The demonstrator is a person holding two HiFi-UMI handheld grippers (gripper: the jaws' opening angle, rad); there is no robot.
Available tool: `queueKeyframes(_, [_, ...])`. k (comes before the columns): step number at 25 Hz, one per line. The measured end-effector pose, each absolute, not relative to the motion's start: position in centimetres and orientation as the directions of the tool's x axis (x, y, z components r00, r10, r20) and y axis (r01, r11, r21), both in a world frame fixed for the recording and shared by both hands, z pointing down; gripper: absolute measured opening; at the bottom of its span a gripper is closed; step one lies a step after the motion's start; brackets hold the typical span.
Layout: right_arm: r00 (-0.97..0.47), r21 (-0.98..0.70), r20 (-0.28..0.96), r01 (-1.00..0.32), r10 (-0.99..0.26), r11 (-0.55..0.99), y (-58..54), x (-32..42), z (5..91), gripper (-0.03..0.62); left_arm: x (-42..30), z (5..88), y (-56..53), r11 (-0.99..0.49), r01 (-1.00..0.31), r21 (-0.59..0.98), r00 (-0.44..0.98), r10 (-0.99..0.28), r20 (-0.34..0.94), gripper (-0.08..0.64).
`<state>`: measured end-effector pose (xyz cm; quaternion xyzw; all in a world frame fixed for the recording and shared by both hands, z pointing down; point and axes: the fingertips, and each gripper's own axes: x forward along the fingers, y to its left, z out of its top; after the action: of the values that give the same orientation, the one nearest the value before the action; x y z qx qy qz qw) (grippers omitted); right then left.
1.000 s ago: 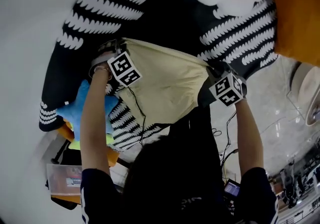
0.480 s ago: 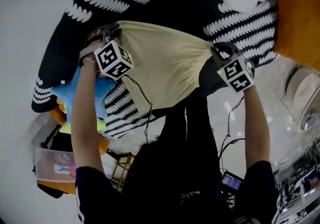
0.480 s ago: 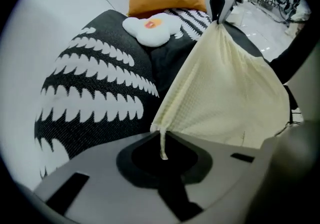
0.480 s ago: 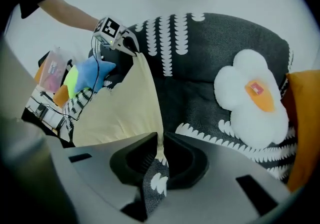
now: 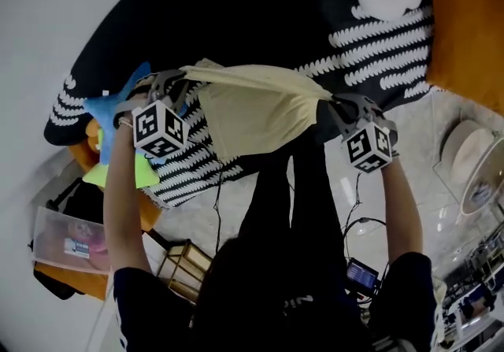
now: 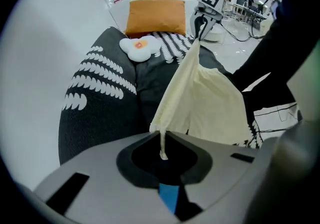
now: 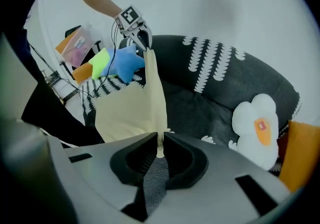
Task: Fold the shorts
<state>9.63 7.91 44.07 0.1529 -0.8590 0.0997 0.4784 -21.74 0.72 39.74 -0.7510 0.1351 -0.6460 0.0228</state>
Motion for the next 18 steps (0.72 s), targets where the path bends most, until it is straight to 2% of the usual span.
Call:
queueKeyframes(6, [-0.452,0.014,0.886,-0.208,-0.109,0.978,12.5,10.7,46.0,0.051,-20.6,41.0,8.0,-0.972,-0.181,-0.149,0.152,-0.177,0.972,0.034])
queueKeyframes(12, [-0.389,0.008,0.919,-0.124,-0.056,0.992,17.1,11.7,47.7,0.051,-20.1,43.5,15.7,-0.958,-0.265,-0.114,0.163,-0.161,0.973,0.035])
queueKeyframes(18, [-0.366,0.043,0.928,-0.067,-0.065,0.997,19.8,11.5,50.5,0.051,-20.6,47.2,21.6,-0.954,-0.269,-0.131,0.106,-0.164,0.981,0.035])
